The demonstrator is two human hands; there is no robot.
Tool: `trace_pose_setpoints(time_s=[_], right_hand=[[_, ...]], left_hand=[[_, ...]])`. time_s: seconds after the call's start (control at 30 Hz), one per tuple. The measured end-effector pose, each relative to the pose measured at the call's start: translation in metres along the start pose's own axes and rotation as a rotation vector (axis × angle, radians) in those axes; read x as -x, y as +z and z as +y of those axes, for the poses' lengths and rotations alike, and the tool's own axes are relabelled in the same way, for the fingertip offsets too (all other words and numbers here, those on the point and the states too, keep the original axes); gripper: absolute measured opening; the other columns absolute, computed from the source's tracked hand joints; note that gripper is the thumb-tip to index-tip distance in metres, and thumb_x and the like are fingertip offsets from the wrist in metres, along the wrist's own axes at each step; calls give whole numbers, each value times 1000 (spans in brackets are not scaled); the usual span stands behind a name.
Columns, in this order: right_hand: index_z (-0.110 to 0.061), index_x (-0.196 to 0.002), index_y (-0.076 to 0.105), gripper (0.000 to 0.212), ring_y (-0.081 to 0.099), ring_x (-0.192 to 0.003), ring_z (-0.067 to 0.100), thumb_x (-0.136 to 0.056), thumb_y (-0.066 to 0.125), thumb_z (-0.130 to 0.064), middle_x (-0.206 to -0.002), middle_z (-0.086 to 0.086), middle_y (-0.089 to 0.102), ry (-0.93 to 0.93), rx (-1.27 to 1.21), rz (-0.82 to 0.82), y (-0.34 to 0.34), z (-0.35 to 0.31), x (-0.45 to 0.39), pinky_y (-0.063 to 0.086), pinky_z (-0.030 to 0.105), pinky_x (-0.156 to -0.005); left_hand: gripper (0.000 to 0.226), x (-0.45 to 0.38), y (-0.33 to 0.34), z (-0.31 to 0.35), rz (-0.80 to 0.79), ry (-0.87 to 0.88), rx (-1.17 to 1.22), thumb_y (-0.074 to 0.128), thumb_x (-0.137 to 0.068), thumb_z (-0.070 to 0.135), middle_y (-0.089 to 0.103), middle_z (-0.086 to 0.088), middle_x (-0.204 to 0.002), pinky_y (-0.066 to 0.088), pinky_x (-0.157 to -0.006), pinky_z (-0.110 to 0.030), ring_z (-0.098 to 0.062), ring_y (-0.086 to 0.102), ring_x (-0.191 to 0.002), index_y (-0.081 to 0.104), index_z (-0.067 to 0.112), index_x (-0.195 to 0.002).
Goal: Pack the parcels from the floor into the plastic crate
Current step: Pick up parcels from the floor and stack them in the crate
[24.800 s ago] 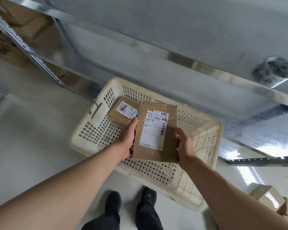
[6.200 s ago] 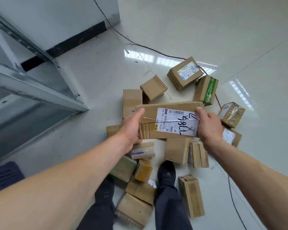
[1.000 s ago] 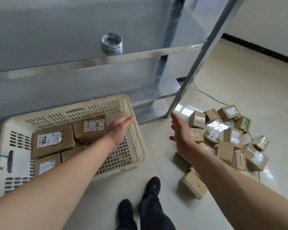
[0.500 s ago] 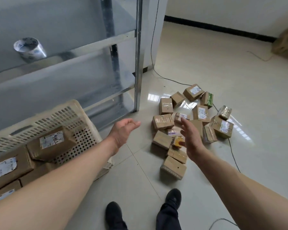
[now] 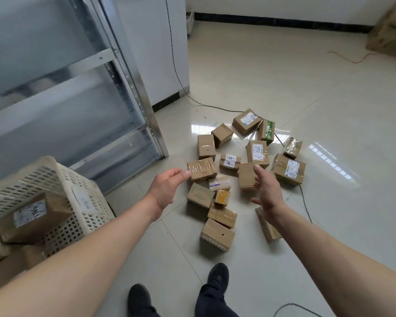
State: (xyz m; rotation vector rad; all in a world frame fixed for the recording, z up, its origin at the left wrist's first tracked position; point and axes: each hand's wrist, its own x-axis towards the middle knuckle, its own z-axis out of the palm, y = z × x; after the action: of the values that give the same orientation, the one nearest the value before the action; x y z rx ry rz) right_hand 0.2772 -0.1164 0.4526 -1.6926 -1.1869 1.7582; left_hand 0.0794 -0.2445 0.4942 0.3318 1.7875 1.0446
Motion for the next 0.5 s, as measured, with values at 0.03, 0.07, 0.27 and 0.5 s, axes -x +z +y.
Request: trace_pose_setpoints(time_s=[0.03,0.07,0.27,0.5], right_hand=[[-41,-99,56,10,46,-120,20,-103,50,-47,-115,-7,55,-3,5,0,-8,-2,-6,40,55,-106],[-41,-97,57,12,46,-121,21,-102,50,-48,-117,-6,55,-9,17,2,-15,-4,-13,39,58,-108],[-39,-89,60,19,48,-112,20,-103,49,-45,-98,-17,57,0,9,18,-34,-18,-43,40,59,-108],[-45,-95,62,14,54,-114,15,-94,55,-57,-103,-21,58,-28,28,52,-31,-34,-81,39,58,-113]], left_hand=[[15,-2,9,4,-4,-2,0,62,-92,39,60,7,-112,41,-93,-44,-22,47,-119,63,27,-99],[7,-4,17,8,-10,-3,-1,60,-94,36,59,11,-106,40,-96,-46,-22,46,-118,62,29,-93],[5,-27,45,28,-40,-2,-18,58,-95,36,57,16,-102,39,-103,-52,-20,46,-118,59,33,-90],[8,-78,60,46,-81,-8,0,55,-98,33,59,13,-91,41,-88,-39,-2,49,-87,57,32,-90]])
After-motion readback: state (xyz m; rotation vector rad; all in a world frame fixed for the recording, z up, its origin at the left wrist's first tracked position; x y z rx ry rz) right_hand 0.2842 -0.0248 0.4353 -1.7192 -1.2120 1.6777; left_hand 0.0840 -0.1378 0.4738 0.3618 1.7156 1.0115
